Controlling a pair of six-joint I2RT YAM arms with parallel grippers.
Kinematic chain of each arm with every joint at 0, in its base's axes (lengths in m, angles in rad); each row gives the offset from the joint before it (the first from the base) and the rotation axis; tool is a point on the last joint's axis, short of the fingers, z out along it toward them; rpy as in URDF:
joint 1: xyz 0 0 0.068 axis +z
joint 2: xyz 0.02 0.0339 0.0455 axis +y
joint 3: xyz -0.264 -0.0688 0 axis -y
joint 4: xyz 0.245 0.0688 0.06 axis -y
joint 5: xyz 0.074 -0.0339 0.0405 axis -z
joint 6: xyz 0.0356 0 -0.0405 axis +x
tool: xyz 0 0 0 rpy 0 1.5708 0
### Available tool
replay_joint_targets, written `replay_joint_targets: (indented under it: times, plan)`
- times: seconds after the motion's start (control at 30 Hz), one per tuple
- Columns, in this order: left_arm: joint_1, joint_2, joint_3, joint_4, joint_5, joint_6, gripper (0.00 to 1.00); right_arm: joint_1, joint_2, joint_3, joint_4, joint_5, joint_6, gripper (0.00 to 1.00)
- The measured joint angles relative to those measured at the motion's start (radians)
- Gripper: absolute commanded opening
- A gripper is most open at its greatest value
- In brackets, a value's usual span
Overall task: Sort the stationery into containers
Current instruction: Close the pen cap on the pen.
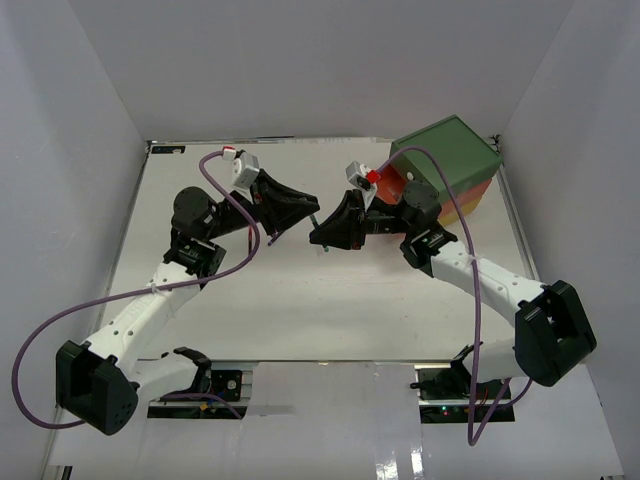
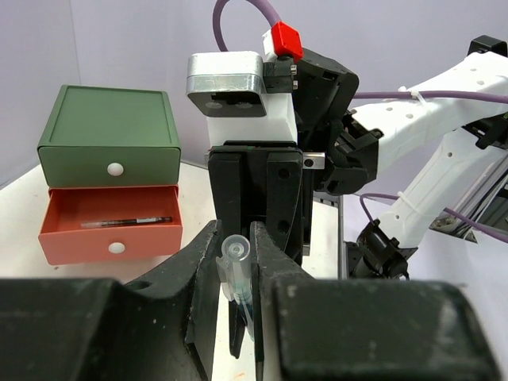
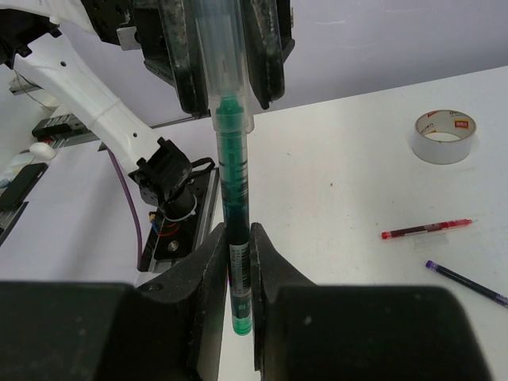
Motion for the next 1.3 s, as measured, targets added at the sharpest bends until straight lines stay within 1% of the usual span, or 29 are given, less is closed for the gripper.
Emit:
replay_joint_targets:
  times: [0.3,0.73,0.87,1.1,1.3]
  plan:
    - [0.006,-0.012,-0.05,0.064,-0.035,-0.043,0.18,0.002,0.017,0.0,0.026,0.003,0.007,0.08]
    - [0.007,-0.005,-0.062,0.097,-0.053,-0.057,0.15,0.002,0.041,0.01,0.056,0.001,0.016,0.08]
    - [0.007,-0.003,-0.062,0.116,-0.063,-0.06,0.12,0.001,0.045,0.029,0.051,-0.002,0.016,0.08]
    - [0.007,-0.011,-0.056,0.119,-0.092,-0.05,0.02,-0.014,0.046,0.067,0.026,-0.016,0.014,0.08]
    - [0.007,-0.005,-0.057,0.119,-0.098,-0.047,0.0,-0.026,0.047,0.068,0.026,-0.021,0.018,0.08]
